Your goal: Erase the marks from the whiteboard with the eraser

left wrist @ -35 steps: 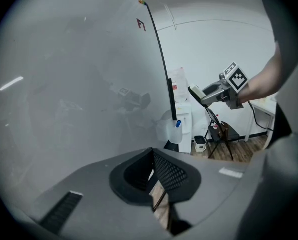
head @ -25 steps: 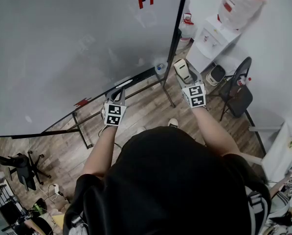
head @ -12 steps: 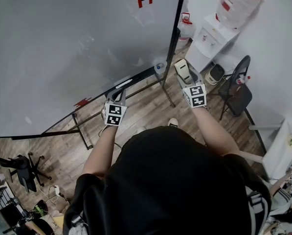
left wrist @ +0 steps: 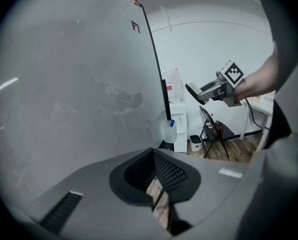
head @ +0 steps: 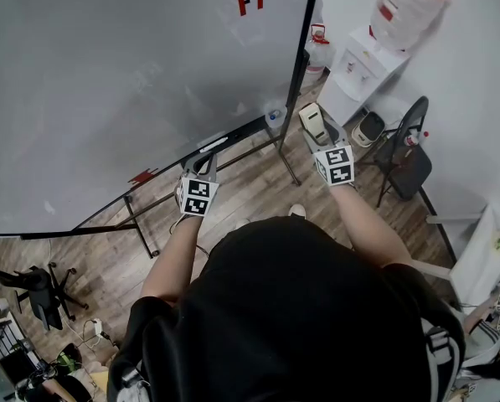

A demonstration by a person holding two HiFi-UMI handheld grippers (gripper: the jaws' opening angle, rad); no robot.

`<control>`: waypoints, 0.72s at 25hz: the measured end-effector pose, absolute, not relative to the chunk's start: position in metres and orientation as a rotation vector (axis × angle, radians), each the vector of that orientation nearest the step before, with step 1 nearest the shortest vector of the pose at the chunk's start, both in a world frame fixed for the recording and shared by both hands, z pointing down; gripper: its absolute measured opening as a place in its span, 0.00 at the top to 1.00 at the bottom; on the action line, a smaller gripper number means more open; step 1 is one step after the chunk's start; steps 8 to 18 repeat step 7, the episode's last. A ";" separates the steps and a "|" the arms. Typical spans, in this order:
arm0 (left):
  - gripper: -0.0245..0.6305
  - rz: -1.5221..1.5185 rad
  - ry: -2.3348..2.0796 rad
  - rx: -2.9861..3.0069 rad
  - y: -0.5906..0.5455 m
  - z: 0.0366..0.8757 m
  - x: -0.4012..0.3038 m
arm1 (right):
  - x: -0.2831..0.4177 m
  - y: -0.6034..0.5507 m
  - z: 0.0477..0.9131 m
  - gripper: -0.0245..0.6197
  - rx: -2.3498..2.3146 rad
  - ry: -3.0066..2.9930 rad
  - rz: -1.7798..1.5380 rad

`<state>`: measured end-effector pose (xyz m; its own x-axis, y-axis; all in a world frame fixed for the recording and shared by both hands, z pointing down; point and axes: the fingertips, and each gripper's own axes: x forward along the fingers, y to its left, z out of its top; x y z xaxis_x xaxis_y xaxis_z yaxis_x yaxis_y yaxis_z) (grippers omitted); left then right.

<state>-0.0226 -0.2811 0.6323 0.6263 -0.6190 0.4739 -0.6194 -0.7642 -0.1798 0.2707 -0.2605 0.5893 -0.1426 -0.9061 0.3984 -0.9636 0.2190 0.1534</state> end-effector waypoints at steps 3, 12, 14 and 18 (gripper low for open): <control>0.95 0.813 -1.073 2.848 -0.281 0.631 -0.021 | 0.269 -0.261 0.588 0.57 1.730 -2.101 0.191; 0.94 0.845 -1.049 2.826 -0.279 0.639 -0.023 | 0.267 -0.259 0.589 0.57 1.735 -2.106 0.202; 0.94 0.845 -1.049 2.826 -0.279 0.639 -0.023 | 0.267 -0.259 0.589 0.57 1.735 -2.106 0.202; 0.94 0.845 -1.049 2.826 -0.279 0.639 -0.023 | 0.267 -0.259 0.589 0.57 1.735 -2.106 0.202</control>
